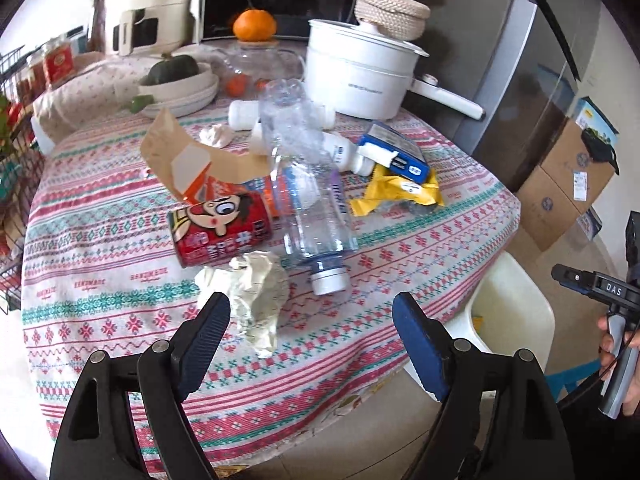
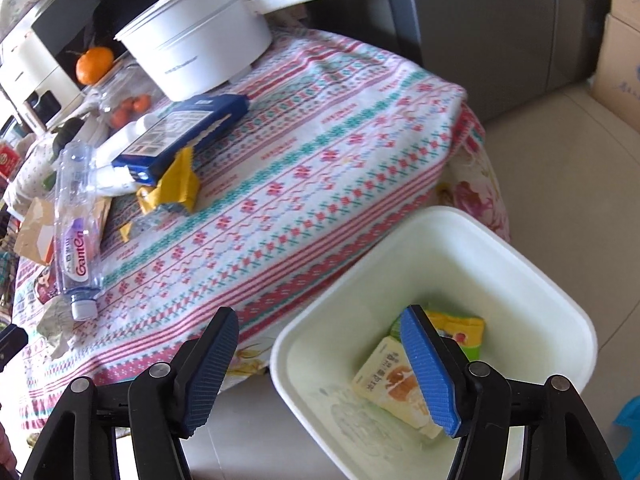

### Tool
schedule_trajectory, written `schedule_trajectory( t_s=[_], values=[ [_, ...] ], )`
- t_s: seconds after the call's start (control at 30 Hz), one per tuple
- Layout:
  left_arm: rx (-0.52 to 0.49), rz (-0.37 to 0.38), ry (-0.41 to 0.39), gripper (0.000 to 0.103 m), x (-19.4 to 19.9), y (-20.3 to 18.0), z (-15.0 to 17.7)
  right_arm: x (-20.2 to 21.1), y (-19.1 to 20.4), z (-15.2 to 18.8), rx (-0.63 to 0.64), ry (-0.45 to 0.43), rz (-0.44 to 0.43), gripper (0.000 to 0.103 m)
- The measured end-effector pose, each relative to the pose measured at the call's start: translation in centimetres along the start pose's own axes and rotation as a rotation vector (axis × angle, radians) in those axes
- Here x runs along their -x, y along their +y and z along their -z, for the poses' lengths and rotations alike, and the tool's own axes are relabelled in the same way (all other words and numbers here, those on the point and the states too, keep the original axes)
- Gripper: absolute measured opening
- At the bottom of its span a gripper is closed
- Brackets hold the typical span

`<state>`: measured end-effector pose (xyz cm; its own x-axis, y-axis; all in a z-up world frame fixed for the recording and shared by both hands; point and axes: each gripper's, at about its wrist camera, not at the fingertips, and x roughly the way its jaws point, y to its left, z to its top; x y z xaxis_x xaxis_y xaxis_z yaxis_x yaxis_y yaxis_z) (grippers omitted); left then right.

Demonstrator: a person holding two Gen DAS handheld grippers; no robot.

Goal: Collect trash
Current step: 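Grasp the crumpled paper with the left gripper, then grasp the clear Ganten water bottle with the right gripper while the left holds paper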

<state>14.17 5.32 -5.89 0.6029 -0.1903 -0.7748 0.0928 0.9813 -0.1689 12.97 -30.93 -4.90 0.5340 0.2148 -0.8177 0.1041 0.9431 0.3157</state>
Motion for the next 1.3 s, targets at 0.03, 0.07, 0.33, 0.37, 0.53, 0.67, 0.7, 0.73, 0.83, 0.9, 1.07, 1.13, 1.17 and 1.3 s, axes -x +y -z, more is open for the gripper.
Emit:
schedule_trajectory(
  t_s=[0.03, 0.07, 0.33, 0.37, 0.53, 0.67, 0.7, 0.73, 0.83, 0.9, 1.07, 1.13, 1.17, 1.3],
  values=[
    [0.014, -0.008, 0.002, 0.085, -0.2, 0.6, -0.1, -0.1, 0.5, 0.0, 0.009, 0.002, -0.004, 0.073],
    [0.026, -0.017, 0.004, 0.085, -0.5, 1.2, -0.1, -0.2, 0.9, 0.0, 0.016, 0.003, -0.007, 0.074],
    [0.101, -0.030, 0.040, 0.085, -4.6, 5.1, -0.4, -1.2, 4.0, 0.2, 0.077, 0.022, -0.024, 0.076],
    [0.114, -0.016, 0.043, 0.085, -5.1, 5.5, -0.4, -1.2, 4.2, 0.3, 0.084, 0.024, -0.025, 0.076],
    [0.208, 0.085, 0.073, 0.062, -7.3, 6.9, -0.1, -1.7, 5.4, 0.7, 0.115, 0.032, -0.017, 0.076],
    [0.228, 0.103, 0.076, 0.043, -7.1, 6.8, -0.2, -1.9, 5.9, 0.9, 0.136, 0.027, -0.002, 0.076],
    [0.225, 0.092, 0.076, 0.039, -6.9, 6.6, -0.2, -2.0, 6.1, 0.9, 0.145, 0.025, 0.005, 0.076],
    [0.222, 0.085, 0.075, 0.036, -6.5, 6.5, -0.1, -2.1, 6.3, 0.9, 0.156, 0.025, 0.014, 0.076],
    [0.219, 0.065, 0.064, 0.034, -4.9, 6.2, -0.1, -2.5, 7.7, 0.7, 0.210, 0.027, 0.030, 0.076],
    [0.224, 0.058, 0.057, 0.033, -3.5, 6.3, -0.1, -2.8, 9.0, 0.7, 0.244, 0.027, 0.014, 0.076],
    [0.197, 0.004, 0.010, 0.033, 0.5, 6.3, -0.2, -4.4, 13.8, 0.0, 0.308, 0.021, -0.069, 0.076],
    [0.167, -0.019, -0.025, 0.033, 2.0, 6.0, -0.5, -5.5, 16.1, -0.6, 0.318, 0.021, -0.112, 0.076],
    [0.154, -0.029, -0.043, 0.033, 2.7, 6.0, -0.6, -6.1, 17.2, -0.8, 0.321, 0.022, -0.135, 0.076],
    [0.126, -0.046, -0.100, 0.033, 4.4, 6.3, -1.2, -8.4, 21.7, -2.2, 0.347, 0.020, -0.190, 0.076]
  ],
)
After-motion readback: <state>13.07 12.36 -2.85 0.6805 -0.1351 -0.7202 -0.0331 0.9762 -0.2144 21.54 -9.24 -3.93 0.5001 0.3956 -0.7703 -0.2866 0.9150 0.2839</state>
